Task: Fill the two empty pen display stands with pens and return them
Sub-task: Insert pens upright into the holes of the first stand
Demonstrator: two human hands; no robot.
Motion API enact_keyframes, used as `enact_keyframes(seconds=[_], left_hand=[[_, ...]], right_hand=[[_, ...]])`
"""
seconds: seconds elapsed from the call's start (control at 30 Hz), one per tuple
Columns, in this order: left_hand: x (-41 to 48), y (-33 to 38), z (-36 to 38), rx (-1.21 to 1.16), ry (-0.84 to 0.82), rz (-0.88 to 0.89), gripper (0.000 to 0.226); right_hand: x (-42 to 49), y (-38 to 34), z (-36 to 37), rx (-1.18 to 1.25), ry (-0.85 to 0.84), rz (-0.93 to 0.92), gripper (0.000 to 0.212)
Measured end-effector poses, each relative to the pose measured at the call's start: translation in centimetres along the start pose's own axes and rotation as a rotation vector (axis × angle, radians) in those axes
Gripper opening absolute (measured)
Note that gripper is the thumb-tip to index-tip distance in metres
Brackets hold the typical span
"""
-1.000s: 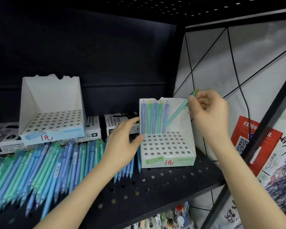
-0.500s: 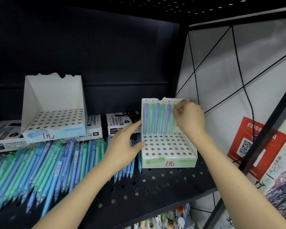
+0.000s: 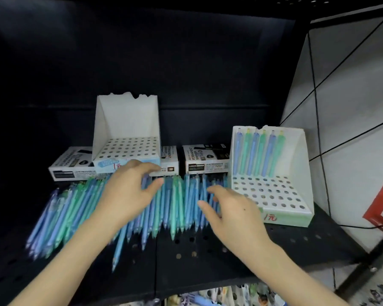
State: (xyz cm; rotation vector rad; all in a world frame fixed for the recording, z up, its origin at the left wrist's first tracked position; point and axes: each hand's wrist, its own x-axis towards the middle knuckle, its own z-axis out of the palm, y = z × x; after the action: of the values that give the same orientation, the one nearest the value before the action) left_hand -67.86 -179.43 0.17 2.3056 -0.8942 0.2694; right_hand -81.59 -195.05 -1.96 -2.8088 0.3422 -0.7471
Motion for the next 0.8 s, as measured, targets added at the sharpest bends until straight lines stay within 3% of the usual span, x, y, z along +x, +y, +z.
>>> enact_keyframes(seconds=[0.17, 0.3, 0.43, 0.8], left_hand=[[-2.3, -4.3, -2.4, 0.198, -0.011, -0.142, 0.048], [-2.6, -5.8, -2.2, 0.246, -0.058, -0.223, 0.071], [-2.3, -6.2, -0.9, 0.303, -0.085, -0.251, 0.08], [-1.7, -6.4, -0.4, 0.047, 0.044, -0.373, 0.083]], right_hand=[[1.5, -1.6, 2.9, -0.201, -0.109, 0.071, 0.073], [3.0, -2.2, 4.0, -0.185, -0.182, 0.227, 0.09], [3.1, -1.9, 4.3, -0.035, -0.153, 0.279, 0.076], [2.5, -1.3, 4.4, 0.306, -0.073, 0.339, 0.047]])
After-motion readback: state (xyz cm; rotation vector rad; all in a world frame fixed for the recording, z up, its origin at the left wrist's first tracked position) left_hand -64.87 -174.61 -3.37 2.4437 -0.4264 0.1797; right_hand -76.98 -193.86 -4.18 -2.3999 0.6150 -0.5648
